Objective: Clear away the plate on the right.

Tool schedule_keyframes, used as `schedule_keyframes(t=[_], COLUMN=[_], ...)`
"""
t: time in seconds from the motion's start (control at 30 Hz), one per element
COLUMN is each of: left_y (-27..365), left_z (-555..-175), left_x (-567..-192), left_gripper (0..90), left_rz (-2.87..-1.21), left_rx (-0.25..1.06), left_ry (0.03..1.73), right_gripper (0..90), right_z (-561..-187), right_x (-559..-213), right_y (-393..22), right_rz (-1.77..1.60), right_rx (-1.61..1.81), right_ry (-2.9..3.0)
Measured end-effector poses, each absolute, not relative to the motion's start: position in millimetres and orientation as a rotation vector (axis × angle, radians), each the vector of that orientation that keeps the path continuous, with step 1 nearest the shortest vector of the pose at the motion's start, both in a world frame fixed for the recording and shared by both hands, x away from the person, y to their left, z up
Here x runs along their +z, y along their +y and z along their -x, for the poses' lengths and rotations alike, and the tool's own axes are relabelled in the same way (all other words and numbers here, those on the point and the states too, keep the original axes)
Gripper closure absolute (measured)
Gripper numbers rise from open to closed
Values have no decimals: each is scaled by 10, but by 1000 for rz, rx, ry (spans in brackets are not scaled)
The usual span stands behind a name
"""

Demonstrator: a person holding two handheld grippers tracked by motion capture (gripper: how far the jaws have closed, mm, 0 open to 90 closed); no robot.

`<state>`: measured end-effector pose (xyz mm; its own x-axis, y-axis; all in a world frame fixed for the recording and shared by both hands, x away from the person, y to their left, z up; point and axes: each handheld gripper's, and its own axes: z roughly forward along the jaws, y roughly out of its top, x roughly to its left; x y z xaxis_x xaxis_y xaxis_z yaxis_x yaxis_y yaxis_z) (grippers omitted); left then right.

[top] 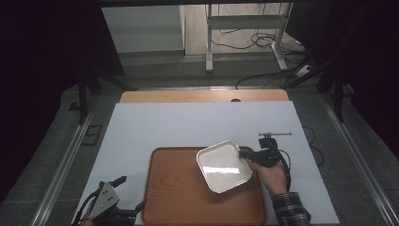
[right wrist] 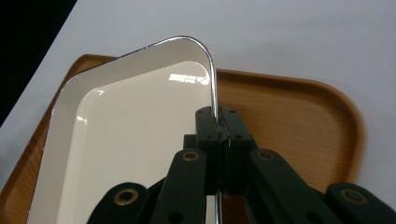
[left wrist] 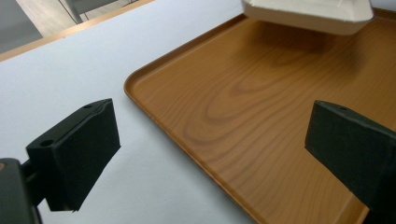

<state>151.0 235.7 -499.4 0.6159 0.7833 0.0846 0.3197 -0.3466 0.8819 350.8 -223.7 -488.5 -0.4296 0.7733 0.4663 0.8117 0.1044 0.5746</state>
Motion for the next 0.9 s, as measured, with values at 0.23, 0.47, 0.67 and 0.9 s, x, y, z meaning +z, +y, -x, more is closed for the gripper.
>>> schedule_keyframes(t=[0.23,0.47,0.67,0.9], left_y=[2355,2355,2356,2356], left_z=[-1509,-1508,-1506,-1504], left_x=[-4993,-4993,-4993,-4993], left_gripper=[29,29,29,29], left_rz=[-1929,-1930,-1931,-1931], left_rx=[640,641,642,642], left_ry=[873,872,869,867], right_gripper=[878,878,877,877], right_z=[-3526,-3541,-3547,-3556], right_x=[-4963,-5040,-5113,-5172], right_y=[-2029,-1823,-1684,-1654], right_rz=[1649,1642,1657,1676], right_rx=[-1205,-1171,-1137,-1115], right_ry=[-2323,-2340,-2360,-2380])
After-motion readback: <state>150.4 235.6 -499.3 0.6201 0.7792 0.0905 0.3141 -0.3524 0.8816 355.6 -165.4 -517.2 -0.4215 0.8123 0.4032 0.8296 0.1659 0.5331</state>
